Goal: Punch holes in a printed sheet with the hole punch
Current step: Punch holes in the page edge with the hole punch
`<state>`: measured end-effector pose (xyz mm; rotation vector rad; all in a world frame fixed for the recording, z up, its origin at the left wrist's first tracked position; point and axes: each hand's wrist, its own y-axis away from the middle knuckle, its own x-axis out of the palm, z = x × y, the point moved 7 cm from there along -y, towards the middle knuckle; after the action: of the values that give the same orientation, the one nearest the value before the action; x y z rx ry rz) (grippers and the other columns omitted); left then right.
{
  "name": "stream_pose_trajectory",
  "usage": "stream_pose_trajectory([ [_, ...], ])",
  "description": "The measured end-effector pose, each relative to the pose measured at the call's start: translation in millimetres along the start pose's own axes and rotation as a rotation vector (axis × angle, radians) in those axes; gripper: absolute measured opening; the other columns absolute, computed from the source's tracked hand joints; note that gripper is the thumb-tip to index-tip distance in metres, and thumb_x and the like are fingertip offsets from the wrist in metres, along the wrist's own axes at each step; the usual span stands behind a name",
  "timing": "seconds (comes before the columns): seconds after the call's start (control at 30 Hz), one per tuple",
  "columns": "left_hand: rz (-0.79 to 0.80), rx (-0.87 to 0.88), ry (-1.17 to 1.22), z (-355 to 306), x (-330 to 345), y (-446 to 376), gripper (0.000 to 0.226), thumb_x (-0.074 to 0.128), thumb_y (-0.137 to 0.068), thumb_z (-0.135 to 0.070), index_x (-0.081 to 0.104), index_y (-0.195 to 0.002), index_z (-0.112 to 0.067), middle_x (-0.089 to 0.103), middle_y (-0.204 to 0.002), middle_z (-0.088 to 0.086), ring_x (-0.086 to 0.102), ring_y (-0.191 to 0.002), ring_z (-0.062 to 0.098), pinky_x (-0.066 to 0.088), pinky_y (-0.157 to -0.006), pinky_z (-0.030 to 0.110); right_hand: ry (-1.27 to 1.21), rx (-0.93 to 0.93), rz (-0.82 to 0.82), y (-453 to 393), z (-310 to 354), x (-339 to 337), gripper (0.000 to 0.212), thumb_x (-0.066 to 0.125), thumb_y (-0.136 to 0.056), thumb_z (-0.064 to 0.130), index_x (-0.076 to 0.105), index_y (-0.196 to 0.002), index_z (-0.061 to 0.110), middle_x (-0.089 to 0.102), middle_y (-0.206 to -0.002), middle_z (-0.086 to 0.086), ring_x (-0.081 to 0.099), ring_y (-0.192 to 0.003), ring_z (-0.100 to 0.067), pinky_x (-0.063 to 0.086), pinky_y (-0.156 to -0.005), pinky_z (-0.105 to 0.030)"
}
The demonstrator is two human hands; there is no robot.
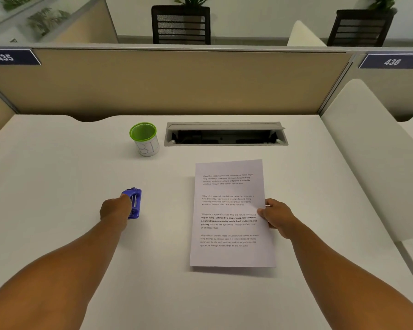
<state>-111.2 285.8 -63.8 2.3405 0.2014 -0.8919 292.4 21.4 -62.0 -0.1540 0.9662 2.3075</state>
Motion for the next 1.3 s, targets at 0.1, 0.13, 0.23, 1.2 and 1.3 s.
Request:
stream_pose_trajectory([
  [0.1, 0.02, -0.003, 0.047, -1.9, 4.3, 2.4, 0.027, 0.054, -0.089, -0.026, 0.055, -0.103, -0.003, 0.058, -0.094, 0.014, 0.057, -0.083, 0.031, 0.046, -0.074, 0.037, -0.008, -0.005, 0.001, 0.5, 2.5, 0.9, 0.02, 0.057, -0.086, 0.004, 0.063, -0.091, 0.022, 0.069, -0.098, -0.003, 0.068, -0.086, -0.023, 0.058, -0.074, -0.036],
  [0.13, 0.033, 0.005, 0.063, -3.3, 7.2, 4.4, 0.026, 0.054, -0.089, -0.026, 0.055, -0.1, -0.003, 0.057, -0.091, 0.013, 0.056, -0.08, 0.03, 0.045, -0.072, 0.036, -0.009, -0.006, 0.0, 0.4, 3.1, 1.3, 0.019, 0.057, -0.086, 0.004, 0.064, -0.093, 0.021, 0.069, -0.098, -0.003, 0.068, -0.086, -0.023, 0.058, -0.074, -0.037],
  [0.23, 0.1, 0.03, 0.107, -9.6, 20.0, 13.8, 0.026, 0.055, -0.088, -0.029, 0.056, -0.095, -0.004, 0.057, -0.081, 0.01, 0.055, -0.075, 0.027, 0.042, -0.069, 0.033, -0.019, -0.01, -0.004, 0.3, 5.6, 2.6, 0.02, 0.057, -0.086, 0.004, 0.064, -0.098, 0.018, 0.069, -0.097, -0.003, 0.068, -0.085, -0.023, 0.058, -0.07, -0.034],
  [1.2, 0.372, 0.208, 0.059, -33.0, 112.2, 99.3, 0.03, 0.059, -0.087, -0.03, 0.053, -0.062, -0.014, 0.056, -0.067, 0.003, 0.052, -0.065, 0.023, 0.042, -0.065, 0.033, -0.065, -0.059, -0.026, -0.3, 13.7, 3.0, 0.02, 0.055, -0.085, 0.002, 0.063, -0.094, 0.018, 0.069, -0.099, -0.003, 0.069, -0.087, -0.024, 0.059, -0.07, -0.035],
  [1.3, 0.368, 0.223, 0.046, -34.3, 114.9, 101.0, 0.03, 0.058, -0.086, -0.031, 0.055, -0.061, -0.013, 0.057, -0.064, 0.003, 0.052, -0.061, 0.022, 0.041, -0.06, 0.03, -0.064, -0.07, -0.021, -1.1, 14.6, 4.0, 0.02, 0.055, -0.085, 0.002, 0.064, -0.096, 0.017, 0.07, -0.099, -0.004, 0.069, -0.087, -0.025, 0.059, -0.071, -0.035],
])
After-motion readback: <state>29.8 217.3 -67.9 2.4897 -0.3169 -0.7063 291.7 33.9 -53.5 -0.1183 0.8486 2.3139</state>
